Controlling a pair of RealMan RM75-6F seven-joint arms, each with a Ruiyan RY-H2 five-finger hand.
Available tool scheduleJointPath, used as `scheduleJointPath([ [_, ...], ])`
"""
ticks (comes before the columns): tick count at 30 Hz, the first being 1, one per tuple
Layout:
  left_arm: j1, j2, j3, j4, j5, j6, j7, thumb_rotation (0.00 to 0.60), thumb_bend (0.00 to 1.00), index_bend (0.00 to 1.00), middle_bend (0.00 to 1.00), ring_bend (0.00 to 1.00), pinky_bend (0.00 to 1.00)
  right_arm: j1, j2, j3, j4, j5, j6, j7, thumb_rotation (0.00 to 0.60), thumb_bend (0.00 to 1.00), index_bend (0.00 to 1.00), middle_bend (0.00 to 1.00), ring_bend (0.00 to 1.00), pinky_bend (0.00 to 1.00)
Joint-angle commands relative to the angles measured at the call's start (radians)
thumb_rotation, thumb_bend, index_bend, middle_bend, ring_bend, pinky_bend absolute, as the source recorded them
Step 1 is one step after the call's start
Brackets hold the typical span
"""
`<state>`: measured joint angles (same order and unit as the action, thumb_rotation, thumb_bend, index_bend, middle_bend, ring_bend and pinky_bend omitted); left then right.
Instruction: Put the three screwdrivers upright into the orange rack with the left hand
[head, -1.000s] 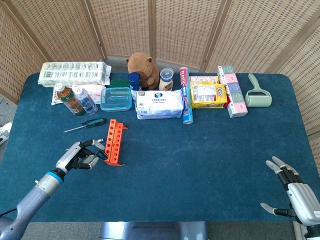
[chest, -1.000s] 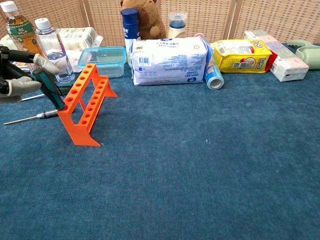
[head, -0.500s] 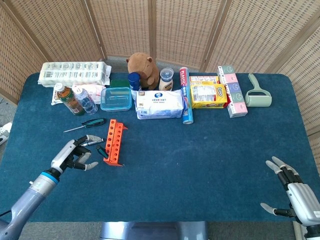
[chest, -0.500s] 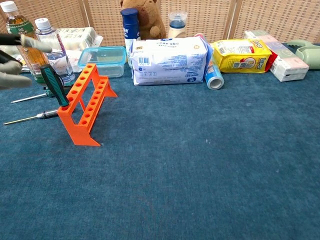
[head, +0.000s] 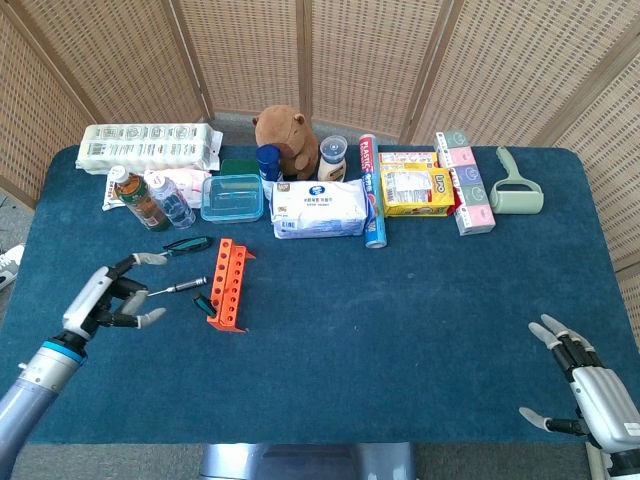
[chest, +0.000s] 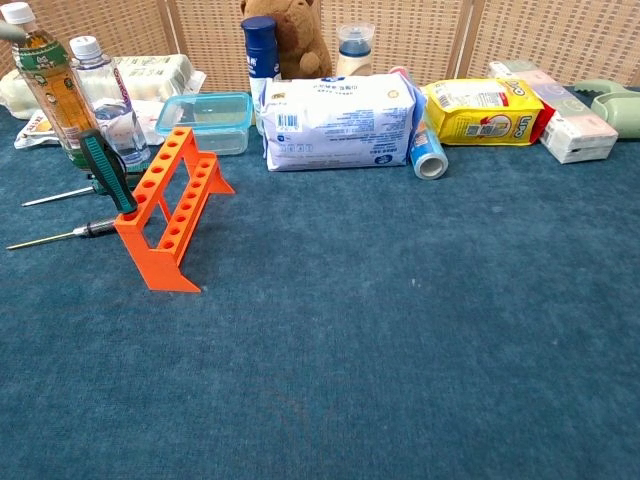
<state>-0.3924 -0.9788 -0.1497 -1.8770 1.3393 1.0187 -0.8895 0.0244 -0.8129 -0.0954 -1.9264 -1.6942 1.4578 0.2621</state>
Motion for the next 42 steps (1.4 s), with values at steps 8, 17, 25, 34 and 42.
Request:
scheduleJointPath([
  [8, -0.044, -0.061, 0.002, 0.100, -0.287, -0.078, 0.314, 0.600, 0.22, 0.27, 0.91, 0.88, 0.92, 0.003, -0.002, -0.001, -0.003, -0.001, -0.007, -0.007, 0.600, 0.00, 0.07, 0.00, 0.03, 0.04],
  [17, -0.070, -0.135, -0.020, 0.064, -0.431, -0.066, 0.484, 0.600, 0.23, 0.27, 0.91, 0.88, 0.92, 0.005, 0.002, 0.003, 0.001, 0.011, -0.008, 0.006, 0.600, 0.00, 0.07, 0.00, 0.04, 0.04],
  [25, -0.062, -0.208, -0.057, 0.026, -0.334, 0.081, 0.585, 0.600, 0.22, 0.27, 0.91, 0.88, 0.92, 0.004, 0.002, -0.002, 0.000, -0.002, -0.007, 0.003, 0.600, 0.00, 0.07, 0.00, 0.04, 0.04],
  [34, -0.137, -0.183, -0.064, -0.036, -0.411, -0.002, 0.759, 0.600, 0.12, 0.25, 0.91, 0.88, 0.92, 0.004, 0.004, 0.001, 0.002, 0.006, -0.005, 0.009, 0.600, 0.00, 0.07, 0.00, 0.04, 0.04],
  [42, -0.173, -0.021, -0.045, -0.170, -0.466, -0.129, 0.814, 0.600, 0.10, 0.25, 0.91, 0.88, 0.92, 0.005, 0.010, 0.002, 0.006, 0.005, -0.004, 0.024, 0.600, 0.00, 0.07, 0.00, 0.05, 0.04],
])
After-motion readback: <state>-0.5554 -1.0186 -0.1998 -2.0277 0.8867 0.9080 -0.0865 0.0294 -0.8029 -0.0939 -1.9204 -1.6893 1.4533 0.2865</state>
